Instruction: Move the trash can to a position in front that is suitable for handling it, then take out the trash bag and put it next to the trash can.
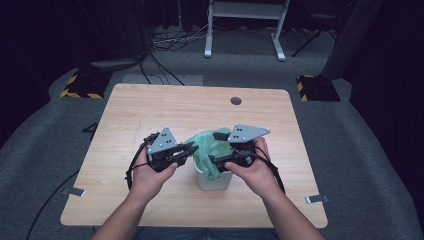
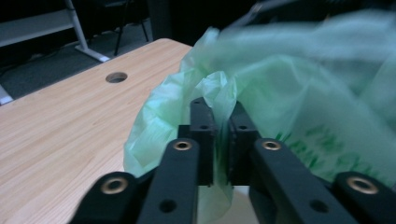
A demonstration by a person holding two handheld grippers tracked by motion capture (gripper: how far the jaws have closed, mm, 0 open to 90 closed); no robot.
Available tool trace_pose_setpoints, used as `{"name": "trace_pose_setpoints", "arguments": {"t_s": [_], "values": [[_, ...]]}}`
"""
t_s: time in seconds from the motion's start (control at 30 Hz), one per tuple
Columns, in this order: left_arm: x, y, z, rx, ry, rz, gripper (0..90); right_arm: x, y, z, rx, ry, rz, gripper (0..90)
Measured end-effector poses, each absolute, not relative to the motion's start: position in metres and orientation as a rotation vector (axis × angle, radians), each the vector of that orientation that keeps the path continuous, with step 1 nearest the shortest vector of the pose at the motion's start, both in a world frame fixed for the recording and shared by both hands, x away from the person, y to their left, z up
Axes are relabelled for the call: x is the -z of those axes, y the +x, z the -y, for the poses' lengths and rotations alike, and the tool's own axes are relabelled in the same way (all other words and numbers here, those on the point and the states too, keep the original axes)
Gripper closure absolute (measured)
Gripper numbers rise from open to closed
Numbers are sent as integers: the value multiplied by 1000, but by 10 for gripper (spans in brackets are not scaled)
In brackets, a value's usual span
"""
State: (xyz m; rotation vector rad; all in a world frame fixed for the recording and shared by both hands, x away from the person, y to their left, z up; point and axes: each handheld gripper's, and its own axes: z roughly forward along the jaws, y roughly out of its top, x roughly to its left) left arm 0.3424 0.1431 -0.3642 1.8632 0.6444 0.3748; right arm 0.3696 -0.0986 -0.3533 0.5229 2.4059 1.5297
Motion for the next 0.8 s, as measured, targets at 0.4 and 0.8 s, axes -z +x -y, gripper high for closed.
{"name": "trace_pose_setpoints", "arguments": {"t_s": [0.4,0.8], "values": [[353,332,-132,-389,1853,-532,898,367,377,74,-1370,556,-2501,289],[358,331,-146,-465,1779,-639,371,364,377,79,-1399,512,-2561,881]]}}
